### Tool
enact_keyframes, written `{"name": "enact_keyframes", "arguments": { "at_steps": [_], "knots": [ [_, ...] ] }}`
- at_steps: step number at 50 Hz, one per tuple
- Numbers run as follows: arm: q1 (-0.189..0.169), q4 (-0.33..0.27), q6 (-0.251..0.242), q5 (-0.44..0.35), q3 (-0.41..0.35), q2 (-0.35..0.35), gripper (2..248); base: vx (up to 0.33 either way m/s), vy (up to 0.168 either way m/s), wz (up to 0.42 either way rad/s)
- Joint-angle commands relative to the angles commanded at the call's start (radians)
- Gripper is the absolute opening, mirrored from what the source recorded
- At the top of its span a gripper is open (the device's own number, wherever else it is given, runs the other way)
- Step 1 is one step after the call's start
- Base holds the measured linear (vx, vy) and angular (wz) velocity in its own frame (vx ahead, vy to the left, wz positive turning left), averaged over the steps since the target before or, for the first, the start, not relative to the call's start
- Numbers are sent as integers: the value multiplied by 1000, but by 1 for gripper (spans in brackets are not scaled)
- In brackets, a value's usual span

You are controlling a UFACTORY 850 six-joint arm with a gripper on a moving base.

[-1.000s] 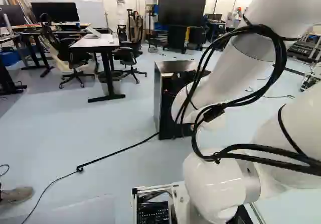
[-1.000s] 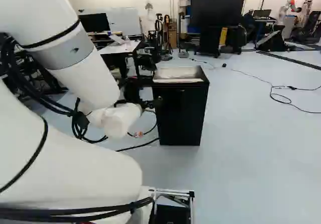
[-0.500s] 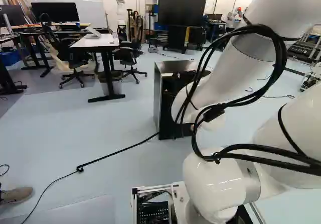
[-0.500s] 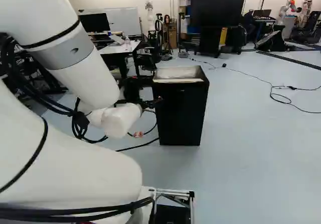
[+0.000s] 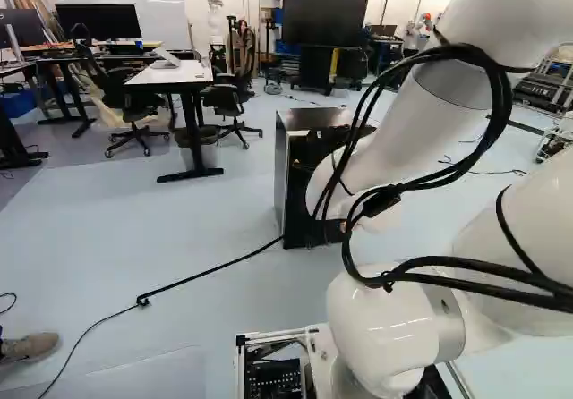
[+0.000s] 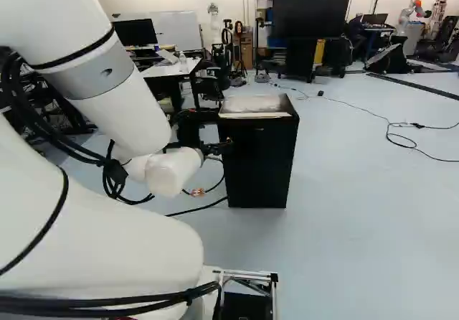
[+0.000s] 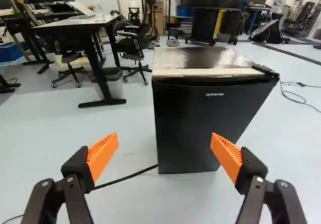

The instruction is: Open the fridge door

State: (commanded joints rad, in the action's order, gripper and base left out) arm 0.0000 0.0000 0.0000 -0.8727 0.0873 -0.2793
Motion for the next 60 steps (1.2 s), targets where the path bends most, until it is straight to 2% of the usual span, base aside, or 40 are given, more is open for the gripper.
{"name": "enact_keyframes", "arguments": {
  "at_steps": [12,32,60],
  "knots": [
    [8,0,0,0,1,1,247,0,0,0],
    [48,5,0,0,25,29,247,0,0,0],
    [133,90,0,0,91,104,247,0,0,0]
  ]
}}
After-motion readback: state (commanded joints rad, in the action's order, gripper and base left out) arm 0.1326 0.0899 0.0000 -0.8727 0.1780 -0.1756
